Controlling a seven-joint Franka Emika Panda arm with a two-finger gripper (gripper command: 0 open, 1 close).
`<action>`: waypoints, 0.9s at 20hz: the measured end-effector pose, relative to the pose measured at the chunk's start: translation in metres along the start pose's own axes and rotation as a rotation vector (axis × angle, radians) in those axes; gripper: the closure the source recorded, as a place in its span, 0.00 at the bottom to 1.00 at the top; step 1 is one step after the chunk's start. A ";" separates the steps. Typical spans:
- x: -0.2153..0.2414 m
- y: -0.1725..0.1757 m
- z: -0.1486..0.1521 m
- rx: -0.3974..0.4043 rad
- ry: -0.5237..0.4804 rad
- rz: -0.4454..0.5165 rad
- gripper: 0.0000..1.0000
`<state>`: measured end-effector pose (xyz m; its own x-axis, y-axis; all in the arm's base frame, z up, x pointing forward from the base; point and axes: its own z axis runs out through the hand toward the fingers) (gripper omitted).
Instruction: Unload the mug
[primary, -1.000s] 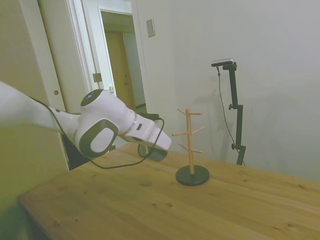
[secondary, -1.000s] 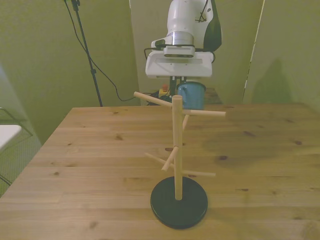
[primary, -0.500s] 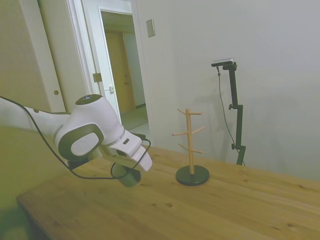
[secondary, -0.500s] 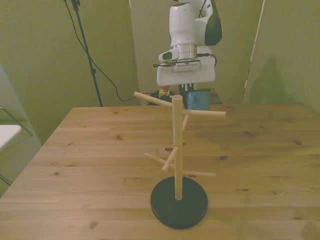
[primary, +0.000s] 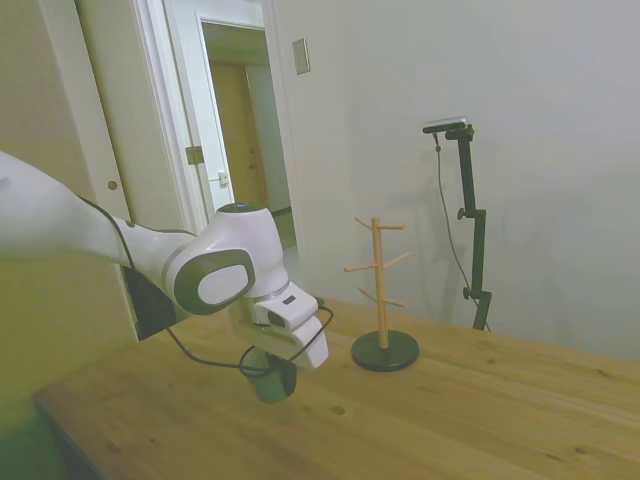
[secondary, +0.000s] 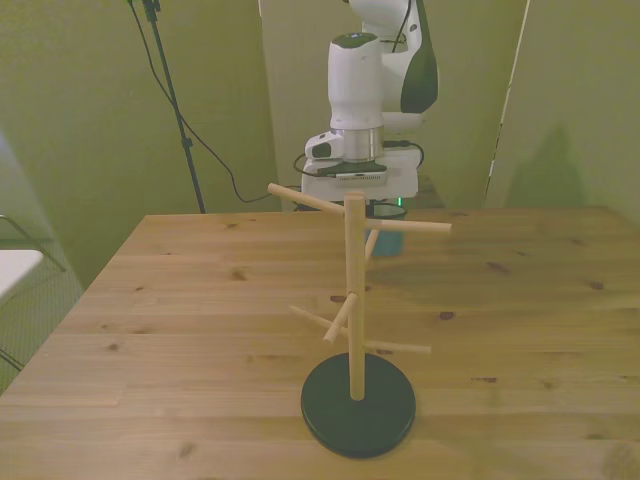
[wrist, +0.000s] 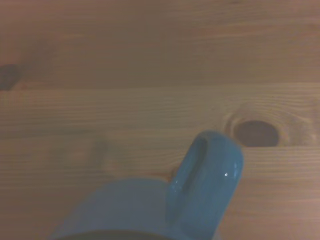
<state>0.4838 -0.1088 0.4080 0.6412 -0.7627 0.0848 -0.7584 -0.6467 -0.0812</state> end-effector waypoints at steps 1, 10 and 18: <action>0.002 -0.001 0.001 -0.009 0.005 0.007 1.00; 0.015 -0.028 0.007 -0.014 0.073 0.009 1.00; 0.044 -0.055 0.045 -0.048 0.030 0.004 1.00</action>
<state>0.5585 -0.1075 0.3717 0.6350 -0.7640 0.1143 -0.7661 -0.6418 -0.0337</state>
